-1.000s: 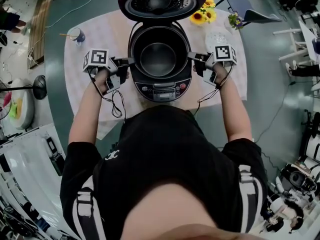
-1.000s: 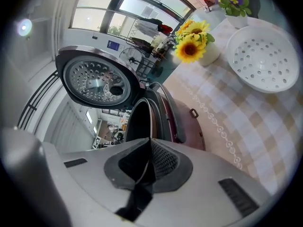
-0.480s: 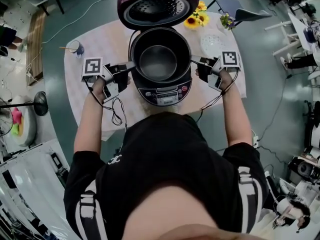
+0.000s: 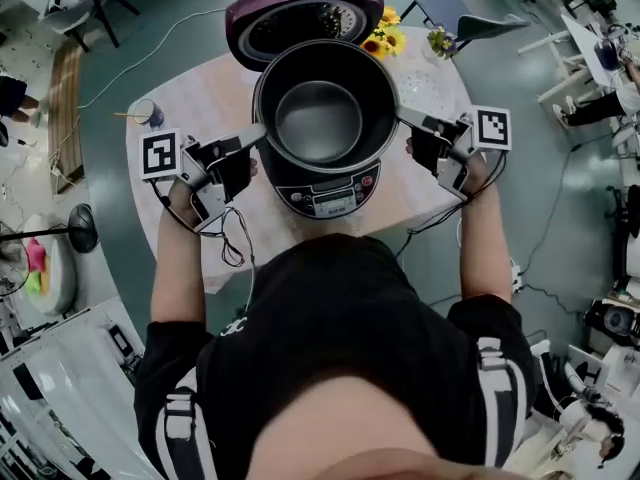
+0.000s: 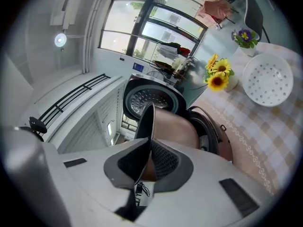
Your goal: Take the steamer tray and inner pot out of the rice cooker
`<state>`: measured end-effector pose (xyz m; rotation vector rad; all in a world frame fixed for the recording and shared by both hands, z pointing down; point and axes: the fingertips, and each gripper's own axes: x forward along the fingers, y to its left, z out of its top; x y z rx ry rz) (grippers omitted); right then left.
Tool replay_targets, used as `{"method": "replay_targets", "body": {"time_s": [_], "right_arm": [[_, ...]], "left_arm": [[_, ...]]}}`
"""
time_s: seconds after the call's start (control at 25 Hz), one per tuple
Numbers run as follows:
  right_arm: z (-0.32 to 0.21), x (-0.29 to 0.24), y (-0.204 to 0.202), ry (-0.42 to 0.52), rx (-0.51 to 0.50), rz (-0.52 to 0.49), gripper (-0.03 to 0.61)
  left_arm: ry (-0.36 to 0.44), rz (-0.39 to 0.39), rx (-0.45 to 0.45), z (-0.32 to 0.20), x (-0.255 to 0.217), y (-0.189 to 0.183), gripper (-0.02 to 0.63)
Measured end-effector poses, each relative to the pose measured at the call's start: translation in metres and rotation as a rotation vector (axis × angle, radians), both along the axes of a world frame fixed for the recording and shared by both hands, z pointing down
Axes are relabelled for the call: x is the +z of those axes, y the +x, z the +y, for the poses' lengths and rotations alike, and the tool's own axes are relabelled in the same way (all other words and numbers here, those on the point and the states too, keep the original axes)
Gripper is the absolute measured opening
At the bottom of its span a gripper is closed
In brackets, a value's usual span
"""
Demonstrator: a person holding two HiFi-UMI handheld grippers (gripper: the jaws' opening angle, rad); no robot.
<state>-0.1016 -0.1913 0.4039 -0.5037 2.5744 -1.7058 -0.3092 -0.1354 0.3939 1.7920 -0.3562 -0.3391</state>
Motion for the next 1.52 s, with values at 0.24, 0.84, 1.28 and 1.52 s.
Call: {"method": "replay_targets", "body": {"time_s": [0.24, 0.84, 1.28, 1.52], "right_arm": [[0.010, -0.019, 0.012, 0.040, 0.082, 0.017, 0.015], [0.018, -0.038, 0.116, 0.121, 0.200, 0.005, 0.015], [0.008, -0.030, 0.262, 0.126, 0.189, -0.038, 0.017], [0.003, -0.003, 0.329, 0.118, 0.141, -0.028, 0.018]], "left_arm": [[0.067, -0.004, 0.087, 0.002, -0.016, 0.012, 0.011], [0.136, -0.011, 0.190, -0.006, -0.043, 0.111, 0.012], [0.114, -0.070, 0.175, -0.016, -0.035, 0.258, 0.012], [0.073, -0.122, 0.127, -0.016, -0.006, 0.328, 0.012]]}}
